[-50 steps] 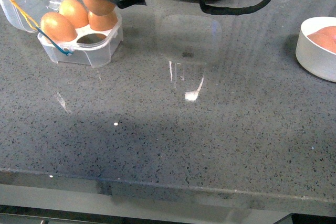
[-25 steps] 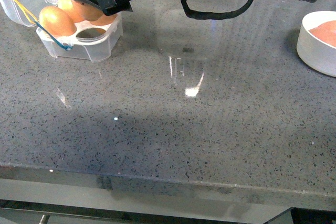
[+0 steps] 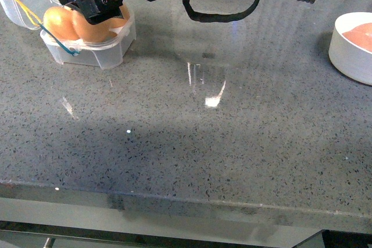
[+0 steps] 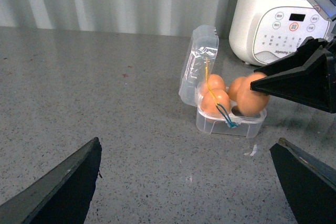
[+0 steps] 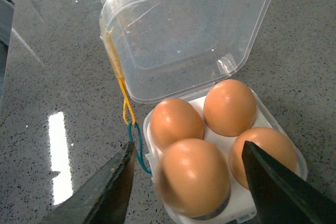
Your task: Put egg into box
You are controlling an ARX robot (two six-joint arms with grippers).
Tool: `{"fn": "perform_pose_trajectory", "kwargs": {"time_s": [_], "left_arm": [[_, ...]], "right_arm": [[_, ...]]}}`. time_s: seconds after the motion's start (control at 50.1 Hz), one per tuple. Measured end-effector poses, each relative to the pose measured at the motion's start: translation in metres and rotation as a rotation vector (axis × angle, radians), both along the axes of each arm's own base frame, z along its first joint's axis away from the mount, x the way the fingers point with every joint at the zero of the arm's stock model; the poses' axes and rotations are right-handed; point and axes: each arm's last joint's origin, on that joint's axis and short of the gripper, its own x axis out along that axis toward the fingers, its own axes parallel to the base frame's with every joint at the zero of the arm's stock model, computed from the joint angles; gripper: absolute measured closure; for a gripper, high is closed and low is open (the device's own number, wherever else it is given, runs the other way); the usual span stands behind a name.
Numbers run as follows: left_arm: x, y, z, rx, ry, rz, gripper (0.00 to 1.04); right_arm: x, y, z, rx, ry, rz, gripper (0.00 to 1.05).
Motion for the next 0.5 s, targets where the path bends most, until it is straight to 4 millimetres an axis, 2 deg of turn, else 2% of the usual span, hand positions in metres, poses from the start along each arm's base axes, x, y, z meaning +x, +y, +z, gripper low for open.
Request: {"fn": "perform_pose_trajectory", "kwargs": {"time_s": [0.1,0.279,0.379,0.499], "left_arm": [[0.0,0.0,0.0,0.0,0.0,0.0,0.07],[0.0,0.0,0.0,0.0,0.0,0.0,0.07],[0.0,0.0,0.0,0.0,0.0,0.0,0.07],[0.0,0.0,0.0,0.0,0.0,0.0,0.07]], "right_arm": [[0.0,-0.001,0.0,0.0,0.0,-0.002,0.38],[-0.002,-0.007,-0.002,0.001,-0.002,-0.013,0.06],[-0.008,-0.019,0.01,0.032,-0.036,-0.035,0.08],[-0.017,-0.055,0.035,0.085,-0.107,-0.17,0.07]]}}
